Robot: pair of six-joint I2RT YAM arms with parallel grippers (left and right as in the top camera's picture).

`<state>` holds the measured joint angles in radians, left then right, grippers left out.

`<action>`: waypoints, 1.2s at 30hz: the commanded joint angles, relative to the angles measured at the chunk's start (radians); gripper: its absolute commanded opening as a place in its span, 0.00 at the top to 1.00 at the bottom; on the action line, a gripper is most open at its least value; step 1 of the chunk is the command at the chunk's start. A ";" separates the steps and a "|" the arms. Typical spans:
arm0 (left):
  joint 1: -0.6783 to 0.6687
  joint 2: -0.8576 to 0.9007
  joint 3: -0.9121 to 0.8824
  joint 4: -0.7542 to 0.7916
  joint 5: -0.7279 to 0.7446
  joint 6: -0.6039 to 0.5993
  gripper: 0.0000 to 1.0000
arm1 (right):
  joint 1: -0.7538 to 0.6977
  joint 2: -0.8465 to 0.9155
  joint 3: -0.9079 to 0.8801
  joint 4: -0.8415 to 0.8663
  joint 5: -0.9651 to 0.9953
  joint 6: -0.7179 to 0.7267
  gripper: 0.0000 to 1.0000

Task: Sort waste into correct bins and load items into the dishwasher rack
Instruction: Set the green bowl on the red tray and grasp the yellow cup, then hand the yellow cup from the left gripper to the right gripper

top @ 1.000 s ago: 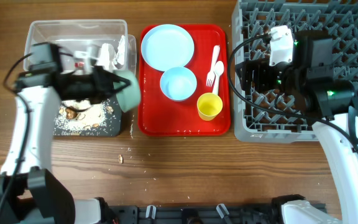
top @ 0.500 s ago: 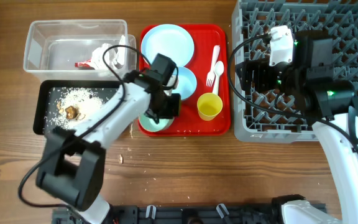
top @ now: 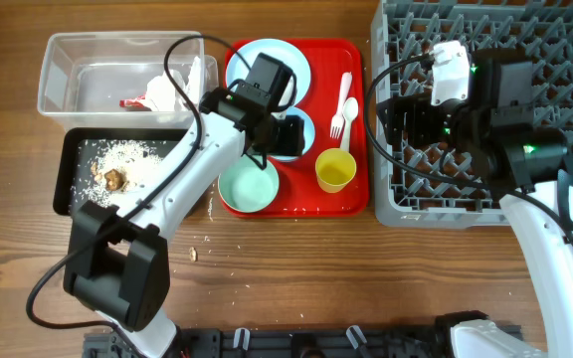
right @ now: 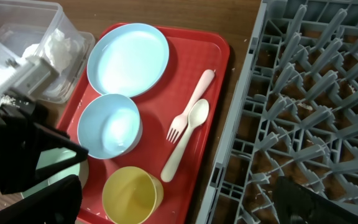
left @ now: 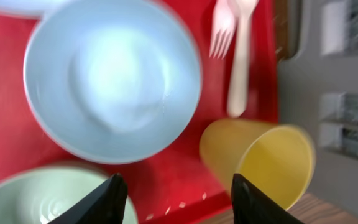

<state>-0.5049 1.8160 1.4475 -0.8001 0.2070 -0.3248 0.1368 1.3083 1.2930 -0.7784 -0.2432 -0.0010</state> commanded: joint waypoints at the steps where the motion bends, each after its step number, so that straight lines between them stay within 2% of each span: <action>1: -0.026 0.009 0.010 0.026 0.010 0.037 0.44 | 0.004 0.011 0.021 0.000 -0.014 0.012 0.00; 12: -0.136 0.105 0.010 0.063 0.000 0.037 0.47 | 0.004 0.017 0.021 0.000 -0.014 0.012 0.00; 15: -0.150 0.139 0.010 0.063 -0.022 0.032 0.52 | 0.004 0.029 0.021 -0.001 -0.014 0.012 0.00; 16: -0.150 0.148 0.010 0.062 -0.022 0.028 0.55 | 0.004 0.032 0.021 -0.002 -0.014 0.012 0.00; 17: -0.150 0.155 0.010 0.059 -0.021 0.027 0.62 | 0.004 0.037 0.021 -0.003 -0.014 0.012 0.00; 19: -0.150 0.157 0.010 0.057 -0.021 0.024 0.83 | 0.004 0.043 0.021 -0.007 -0.014 0.012 0.01; 21: -0.149 0.154 0.012 0.061 -0.021 0.004 0.96 | 0.004 0.046 0.021 -0.011 -0.017 0.012 0.00; 23: -0.140 0.146 0.020 0.058 0.000 -0.029 0.96 | 0.004 0.046 0.021 -0.011 -0.029 0.022 0.00; 27: -0.074 0.105 0.047 0.054 0.189 -0.028 0.96 | 0.004 0.047 0.021 -0.010 -0.098 0.065 0.00; 31: 0.064 0.056 0.053 0.058 0.472 -0.028 0.96 | 0.004 0.055 0.021 0.005 -0.213 0.089 0.00; 36: 0.257 0.047 0.053 0.072 0.902 -0.027 0.96 | 0.004 0.092 0.021 0.077 -0.420 0.090 0.00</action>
<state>-0.3531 1.8988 1.4769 -0.7345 0.7219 -0.3439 0.1368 1.3659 1.2930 -0.7418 -0.4694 0.0689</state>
